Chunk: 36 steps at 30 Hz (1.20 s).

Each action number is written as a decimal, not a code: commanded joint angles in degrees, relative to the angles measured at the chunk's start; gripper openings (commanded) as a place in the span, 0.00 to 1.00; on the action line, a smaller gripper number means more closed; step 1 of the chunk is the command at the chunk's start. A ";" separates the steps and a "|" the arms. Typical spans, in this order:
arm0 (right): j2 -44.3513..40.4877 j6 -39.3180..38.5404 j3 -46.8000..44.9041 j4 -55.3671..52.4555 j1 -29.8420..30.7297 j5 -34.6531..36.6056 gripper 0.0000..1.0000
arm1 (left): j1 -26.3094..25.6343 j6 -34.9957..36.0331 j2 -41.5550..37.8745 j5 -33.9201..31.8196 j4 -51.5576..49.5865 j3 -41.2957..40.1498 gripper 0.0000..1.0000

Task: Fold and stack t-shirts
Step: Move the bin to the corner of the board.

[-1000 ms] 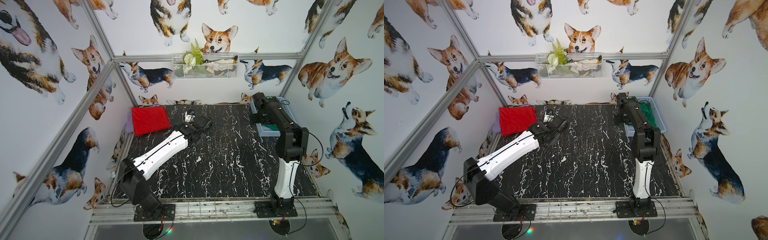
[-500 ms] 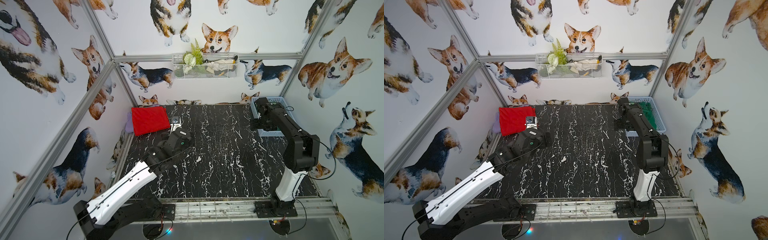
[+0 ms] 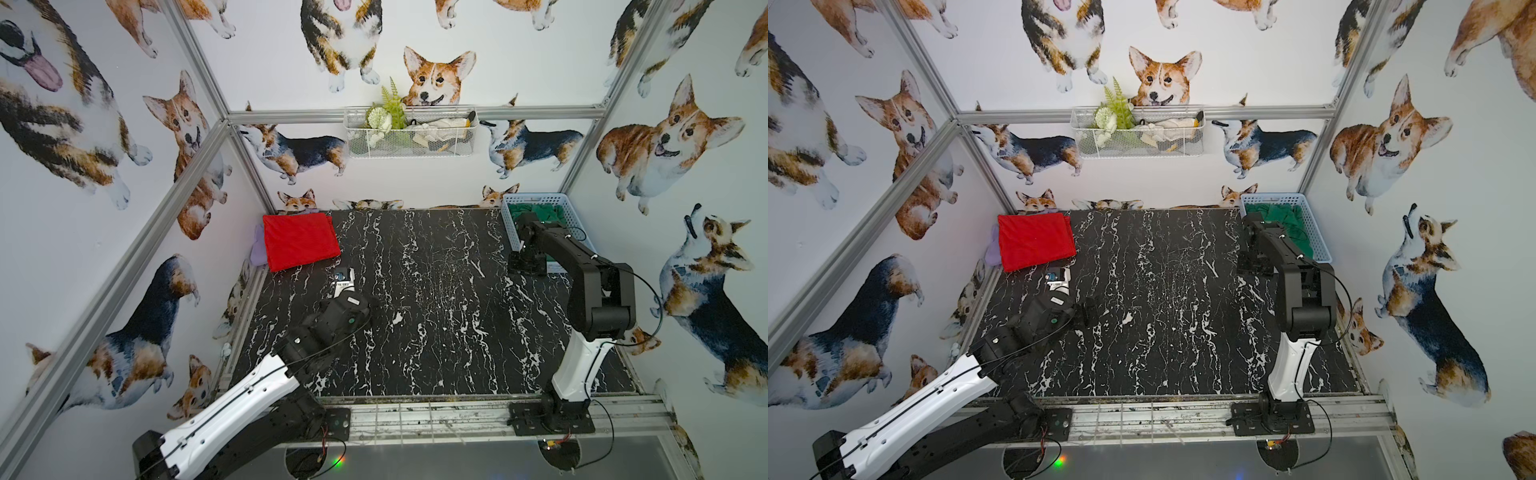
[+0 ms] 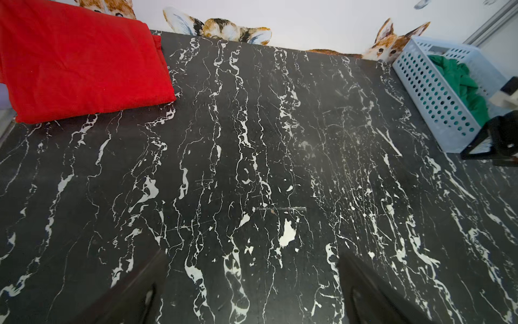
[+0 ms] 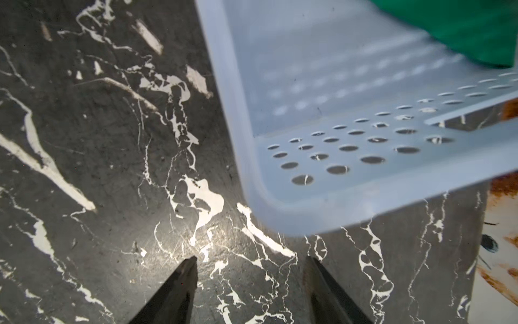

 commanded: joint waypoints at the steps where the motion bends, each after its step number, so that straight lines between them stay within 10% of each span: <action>1: 3.92 0.03 3.75 2.04 -1.34 -1.61 0.67 | -0.05 -1.51 -2.74 0.56 1.15 -1.60 1.00; 15: 12.68 -2.27 18.32 -2.37 -2.42 -1.69 0.67 | -0.05 -1.93 -3.25 -0.16 0.38 -2.48 1.00; 29: -3.85 -0.08 2.49 2.09 0.03 -4.57 0.73 | 0.02 -3.36 -5.45 1.24 0.62 -3.70 1.00; 33: -7.66 -0.24 3.90 2.59 0.06 -5.99 1.00 | -0.02 -3.19 -6.23 3.49 1.74 -4.51 1.00; 36: -5.95 0.07 10.15 1.60 -1.74 -11.98 1.00 | -0.04 -2.29 -7.30 7.24 3.69 -5.52 1.00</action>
